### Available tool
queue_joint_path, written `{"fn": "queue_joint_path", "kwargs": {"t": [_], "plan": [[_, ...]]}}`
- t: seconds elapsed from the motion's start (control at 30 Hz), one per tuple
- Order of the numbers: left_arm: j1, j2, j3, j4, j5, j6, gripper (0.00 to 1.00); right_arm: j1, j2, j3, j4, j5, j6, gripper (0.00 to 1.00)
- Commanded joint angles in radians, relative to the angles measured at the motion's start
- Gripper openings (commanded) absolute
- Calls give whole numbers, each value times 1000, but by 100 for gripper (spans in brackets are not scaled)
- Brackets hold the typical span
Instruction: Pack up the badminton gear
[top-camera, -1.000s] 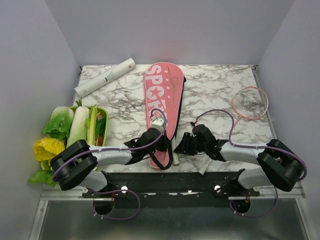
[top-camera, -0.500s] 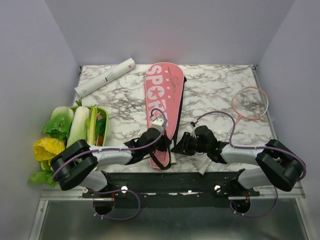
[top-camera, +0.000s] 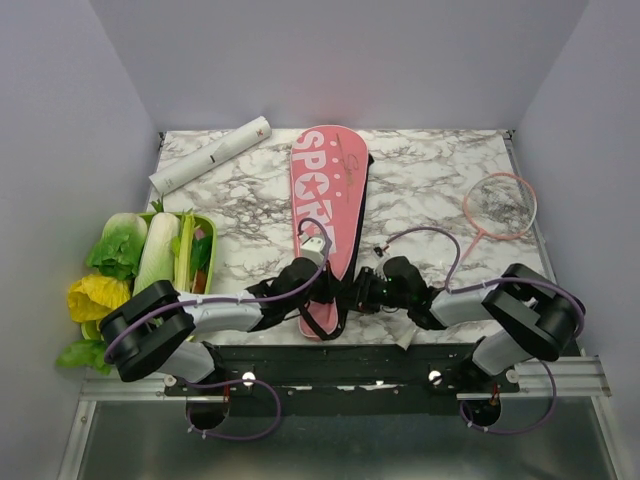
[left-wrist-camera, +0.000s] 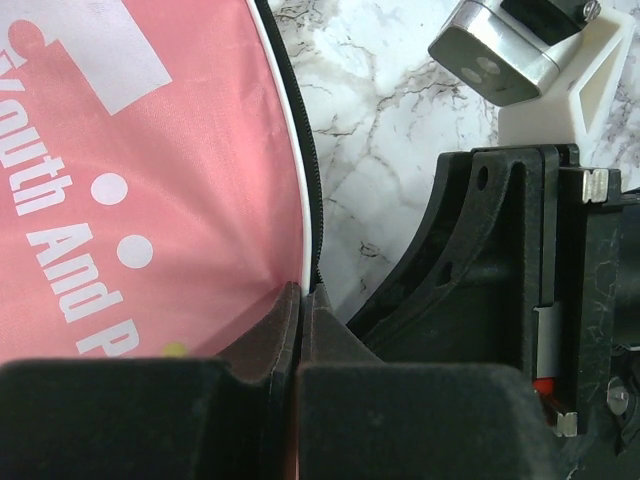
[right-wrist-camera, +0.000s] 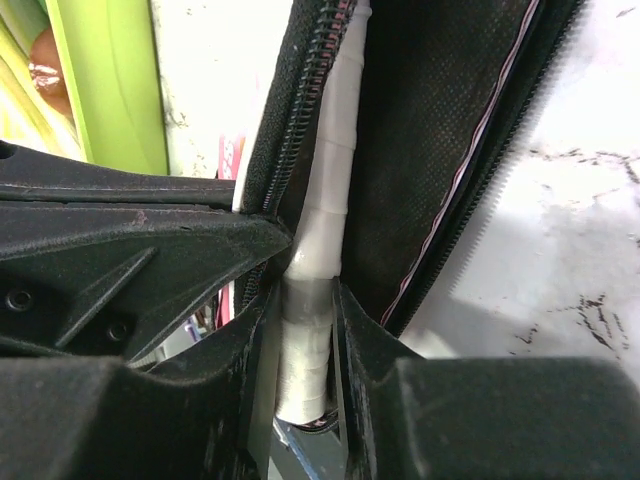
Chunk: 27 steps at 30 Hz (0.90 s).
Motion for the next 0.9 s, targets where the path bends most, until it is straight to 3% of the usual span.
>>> {"fn": "queue_joint_path", "kwargs": {"t": [0.0, 0.17, 0.6, 0.8, 0.87], "plan": [[-7, -41, -37, 75, 32, -28, 0, 28, 19, -15, 276, -40, 39, 34], [-5, -66, -56, 69, 14, -16, 0, 28, 100, 24, 490, -198, 65, 40], [18, -106, -69, 41, 17, 13, 0, 28, 281, 80, 756, -378, 212, 47], [27, -170, -66, -11, -21, 39, 0, 28, 96, 98, 318, -309, 25, 47], [32, -188, -62, -32, -32, 50, 0, 28, 35, 136, 33, -241, -86, 49]]}}
